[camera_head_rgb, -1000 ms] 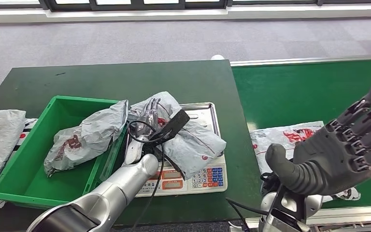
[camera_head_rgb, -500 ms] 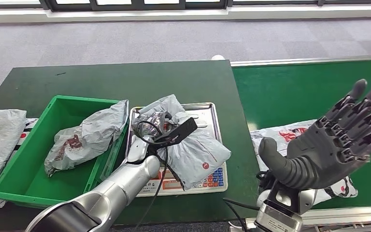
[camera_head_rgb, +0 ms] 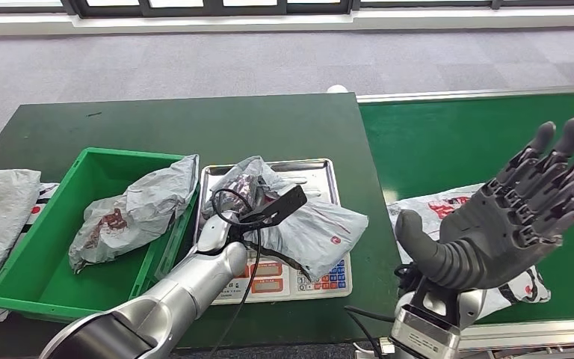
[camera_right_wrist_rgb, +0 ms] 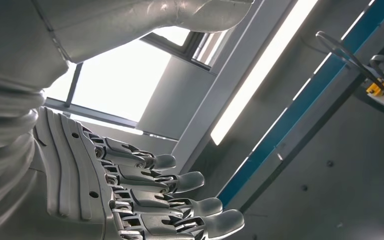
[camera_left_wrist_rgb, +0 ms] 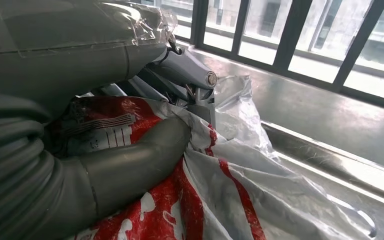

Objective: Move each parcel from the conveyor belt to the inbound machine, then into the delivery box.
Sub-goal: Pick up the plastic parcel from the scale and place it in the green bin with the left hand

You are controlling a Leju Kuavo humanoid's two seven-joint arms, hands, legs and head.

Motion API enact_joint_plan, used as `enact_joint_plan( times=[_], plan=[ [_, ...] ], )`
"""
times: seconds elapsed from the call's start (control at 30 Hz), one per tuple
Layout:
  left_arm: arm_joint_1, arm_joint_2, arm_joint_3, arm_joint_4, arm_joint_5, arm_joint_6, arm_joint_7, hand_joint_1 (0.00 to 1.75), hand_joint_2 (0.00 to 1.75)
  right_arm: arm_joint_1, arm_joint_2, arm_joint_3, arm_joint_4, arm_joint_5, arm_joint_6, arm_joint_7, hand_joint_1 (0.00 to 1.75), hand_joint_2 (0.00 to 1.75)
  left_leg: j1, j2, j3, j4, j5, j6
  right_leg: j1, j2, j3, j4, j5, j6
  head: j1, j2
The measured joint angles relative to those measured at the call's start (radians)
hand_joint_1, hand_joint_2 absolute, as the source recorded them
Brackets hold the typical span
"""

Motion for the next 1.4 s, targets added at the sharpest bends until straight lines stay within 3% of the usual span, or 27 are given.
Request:
enact_joint_plan(
  times=[0.07, 0.13, 0.23, 0.3, 0.4, 0.53, 1.03, 1.4],
  plan=[
    [0.009, -0.001, 0.01, -0.009, -0.009, 0.083, -0.041, 1.75, 1.75, 0.0, 0.0, -0.003, 0.003, 0.0, 0.0, -0.007, 0.0, 1.75, 0.0, 0.0, 0.0, 0.0, 0.0, 0.0, 0.0, 0.0, 0.0, 0.0, 0.0, 0.0, 0.0, 0.0],
    [0.046, -0.003, 0.051, -0.084, -0.056, 0.183, -0.148, 1.75, 1.75, 0.001, 0.0, -0.007, 0.005, -0.001, 0.0, -0.011, 0.0, 1.75, 0.0, 0.0, 0.0, 0.0, 0.0, 0.0, 0.0, 0.0, -0.001, 0.0, 0.0, 0.0, 0.0, 0.0],
    [0.127, -0.015, 0.209, -0.326, -0.109, 0.245, -0.41, 1.75, 1.75, 0.002, 0.0, -0.015, 0.008, -0.007, 0.0, -0.013, 0.0, 1.75, 0.0, 0.002, -0.001, 0.0, 0.0, 0.0, 0.0, 0.002, -0.002, 0.0, 0.0, 0.0, 0.0, 0.0],
    [0.158, -0.024, 0.313, -0.464, -0.096, 0.25, -0.501, 1.75, 1.75, 0.002, 0.0, -0.017, 0.012, -0.012, 0.0, -0.014, 0.0, 1.75, -0.001, 0.005, -0.001, 0.0, -0.001, 0.0, 0.0, 0.005, -0.002, 0.0, 0.0, 0.0, 0.0, 0.0],
    [0.191, -0.028, 0.409, -0.601, -0.082, 0.251, -0.525, 1.75, 1.75, 0.003, 0.0, -0.019, 0.014, -0.014, 0.0, -0.017, 0.0, 1.75, 0.0, 0.007, -0.001, 0.0, -0.001, -0.001, 0.0, 0.006, -0.003, 0.0, 0.0, 0.0, 0.0, 0.0],
    [0.221, -0.03, 0.468, -0.703, -0.078, 0.251, -0.534, 1.75, 1.75, 0.003, 0.0, -0.021, 0.017, -0.014, 0.0, -0.022, 0.0, 1.75, 0.002, 0.002, -0.001, 0.0, 0.0, -0.001, 0.001, 0.001, -0.002, 0.0, 0.0, -0.001, 0.0, 0.0],
    [0.253, -0.03, 0.514, -0.803, -0.065, 0.25, -0.553, 1.75, 1.75, 0.003, 0.0, -0.021, 0.02, -0.015, 0.0, -0.026, 0.0, 1.75, 0.001, 0.002, -0.001, 0.0, 0.0, -0.001, 0.001, 0.001, -0.002, 0.0, 0.0, -0.001, 0.0, 0.0],
    [0.344, -0.029, 0.517, -1.062, 0.197, 0.25, -0.77, 1.75, 1.75, 0.014, -0.001, -0.032, 0.02, -0.013, 0.0, -0.029, 0.0, 1.75, 0.001, 0.003, -0.002, 0.0, 0.0, -0.001, 0.001, 0.001, -0.002, 0.0, -0.001, -0.001, 0.0, 0.0]
  ],
)
